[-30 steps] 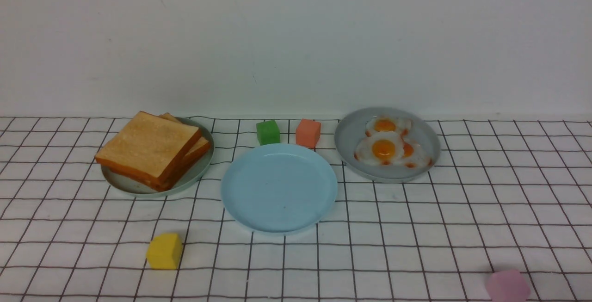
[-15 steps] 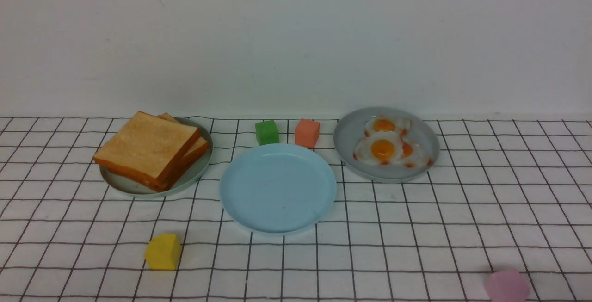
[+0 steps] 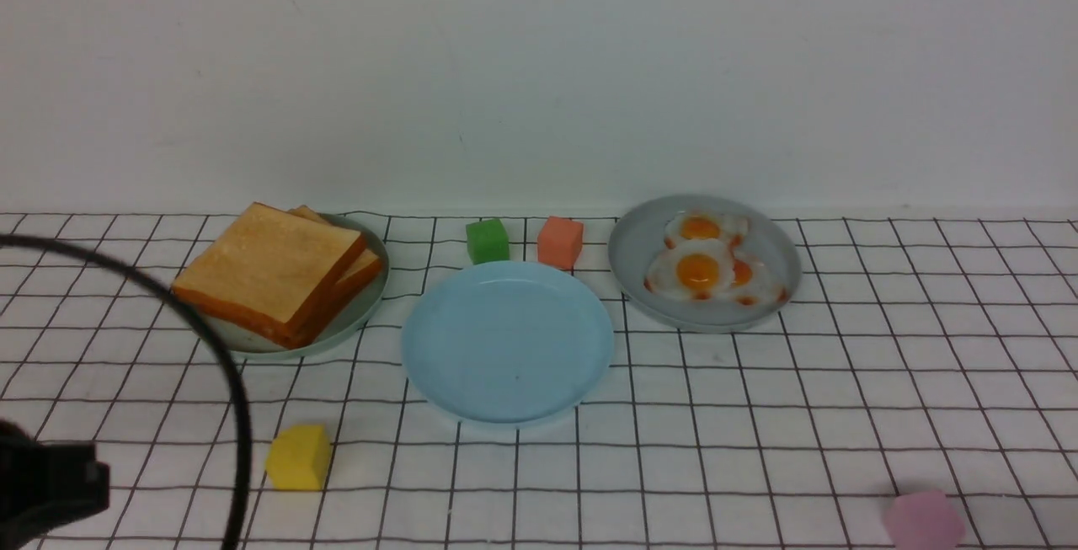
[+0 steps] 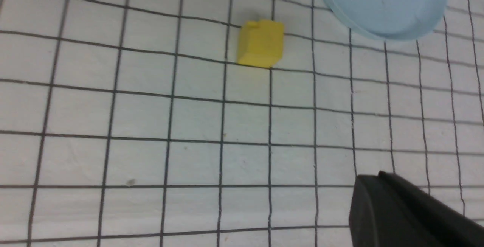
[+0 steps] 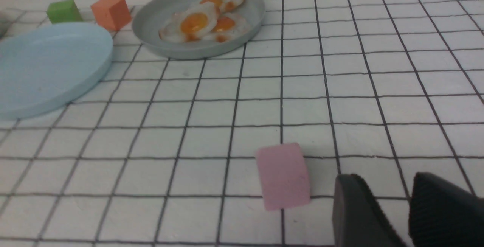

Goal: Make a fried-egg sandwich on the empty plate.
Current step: Use the left arm to grab a slice of bread

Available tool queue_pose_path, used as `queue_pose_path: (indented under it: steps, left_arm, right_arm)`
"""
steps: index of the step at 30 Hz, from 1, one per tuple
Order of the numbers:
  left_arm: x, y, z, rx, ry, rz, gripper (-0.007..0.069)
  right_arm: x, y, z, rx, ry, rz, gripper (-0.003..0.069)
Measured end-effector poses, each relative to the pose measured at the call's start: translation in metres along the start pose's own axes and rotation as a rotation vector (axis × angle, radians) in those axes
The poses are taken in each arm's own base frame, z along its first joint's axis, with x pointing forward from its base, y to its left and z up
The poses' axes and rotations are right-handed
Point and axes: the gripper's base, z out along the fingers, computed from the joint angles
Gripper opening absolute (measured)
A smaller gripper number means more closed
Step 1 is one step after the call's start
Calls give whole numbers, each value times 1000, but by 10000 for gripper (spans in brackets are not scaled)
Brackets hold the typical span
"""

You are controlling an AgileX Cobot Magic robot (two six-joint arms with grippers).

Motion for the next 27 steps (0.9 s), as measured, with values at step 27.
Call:
queue_pose_path:
  steps: [27]
  left_arm:
    - [-156,-42,207,-168,226,259,0]
  right_arm:
    - [-183,67,-41,-400,406,-132,5]
